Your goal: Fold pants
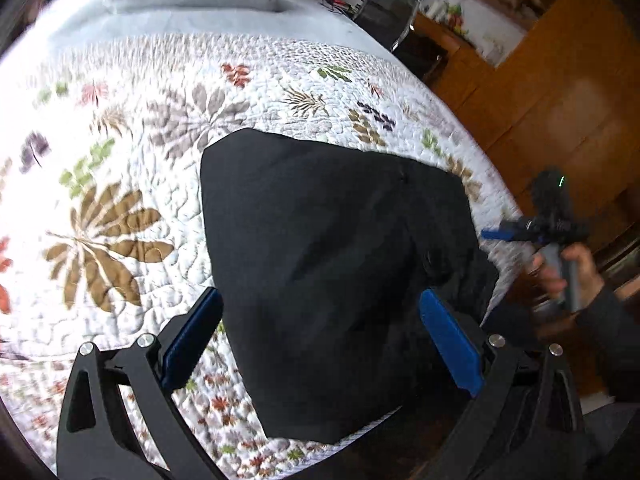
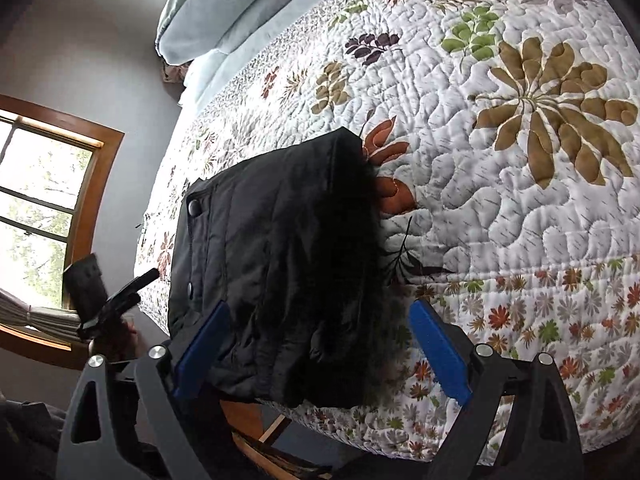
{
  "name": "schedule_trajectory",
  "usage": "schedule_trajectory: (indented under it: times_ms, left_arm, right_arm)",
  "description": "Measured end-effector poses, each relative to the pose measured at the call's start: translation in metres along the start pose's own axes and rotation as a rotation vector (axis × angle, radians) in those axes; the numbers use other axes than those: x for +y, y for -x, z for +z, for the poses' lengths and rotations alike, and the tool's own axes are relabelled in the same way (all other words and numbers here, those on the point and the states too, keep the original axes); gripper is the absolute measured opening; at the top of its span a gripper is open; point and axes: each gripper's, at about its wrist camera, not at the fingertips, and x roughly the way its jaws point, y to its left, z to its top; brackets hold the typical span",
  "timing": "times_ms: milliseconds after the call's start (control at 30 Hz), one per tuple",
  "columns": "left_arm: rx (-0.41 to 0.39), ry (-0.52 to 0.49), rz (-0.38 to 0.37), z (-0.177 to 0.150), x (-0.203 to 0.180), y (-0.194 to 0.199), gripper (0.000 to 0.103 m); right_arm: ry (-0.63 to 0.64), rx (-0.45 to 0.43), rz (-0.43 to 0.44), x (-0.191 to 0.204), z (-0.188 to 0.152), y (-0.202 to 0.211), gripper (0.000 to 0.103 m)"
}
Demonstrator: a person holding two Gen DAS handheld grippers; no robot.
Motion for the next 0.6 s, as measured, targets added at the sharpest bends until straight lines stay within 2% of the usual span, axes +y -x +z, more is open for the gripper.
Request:
schedule_trajectory:
  times_ms: [133,267,433,500,600]
  left_arm:
    - [0.026,0.187,-0.127,0.012,0.059,-0.006,0.098]
    - [0.060,0.258,-0.192,0.016,0.086,-0.014,0.098]
    - [0.126,0.395,-0.453,0.009,0.100,-0.030,0.098]
    - [0.153,0.427,-0.503,0.003,0.104,-0.041,0.098]
    - [0.171,0.467,-0.506,-0.003,0.109,-0.051,0.098]
  right_arm:
    - [-0.009,0.002,0.024,-0.006,0.001,0.004,0.092]
    - [-0.037,0.012,0.071,-0.013,0.001,0.008,0.093]
    - [-0.086,0.016,0.174,-0.024,-0.001,0.016,0.096]
    - [-0.102,0.016,0.206,-0.027,-0.001,0.017,0.097]
    - [-0.092,0.037,0.240,-0.027,-0.001,0.015,0.099]
